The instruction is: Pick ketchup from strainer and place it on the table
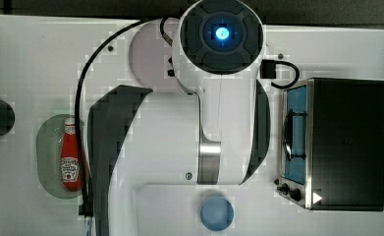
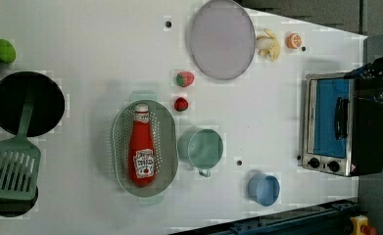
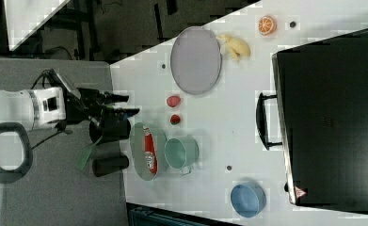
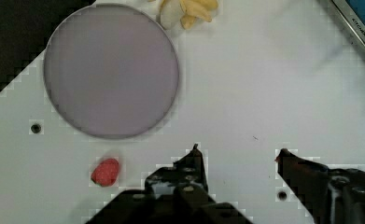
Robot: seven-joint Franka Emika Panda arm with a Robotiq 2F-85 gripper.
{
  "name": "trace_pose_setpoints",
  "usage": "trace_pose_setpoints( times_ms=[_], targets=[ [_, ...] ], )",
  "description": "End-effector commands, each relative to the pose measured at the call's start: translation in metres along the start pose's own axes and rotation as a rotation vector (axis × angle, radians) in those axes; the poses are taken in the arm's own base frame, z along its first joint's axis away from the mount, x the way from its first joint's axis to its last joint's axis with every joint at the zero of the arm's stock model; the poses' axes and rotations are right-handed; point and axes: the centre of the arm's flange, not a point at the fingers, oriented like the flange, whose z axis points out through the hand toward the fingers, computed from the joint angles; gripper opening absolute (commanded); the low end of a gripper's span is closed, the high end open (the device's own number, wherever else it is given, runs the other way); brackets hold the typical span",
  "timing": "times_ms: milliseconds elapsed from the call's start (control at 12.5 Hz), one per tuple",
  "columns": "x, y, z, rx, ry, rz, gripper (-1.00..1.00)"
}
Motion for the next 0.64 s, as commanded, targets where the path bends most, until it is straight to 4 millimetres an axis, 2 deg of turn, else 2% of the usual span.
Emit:
trace_pose_setpoints(
  times_ms=[80,240,400,640],
  targets=[
    [-0.049,0.068,-0.076,-0.01,-0.008,0.136,0.58],
    [-0.057,0.053,-0.071,-0.02,-0.013,0.105,1.0],
    [-0.078,0.025,-0.062,-0.038,-0.018,0.039,1.0],
    [-0.13,-0.031,-0.047,-0.06,-0.011,-0.106,1.0]
  ],
)
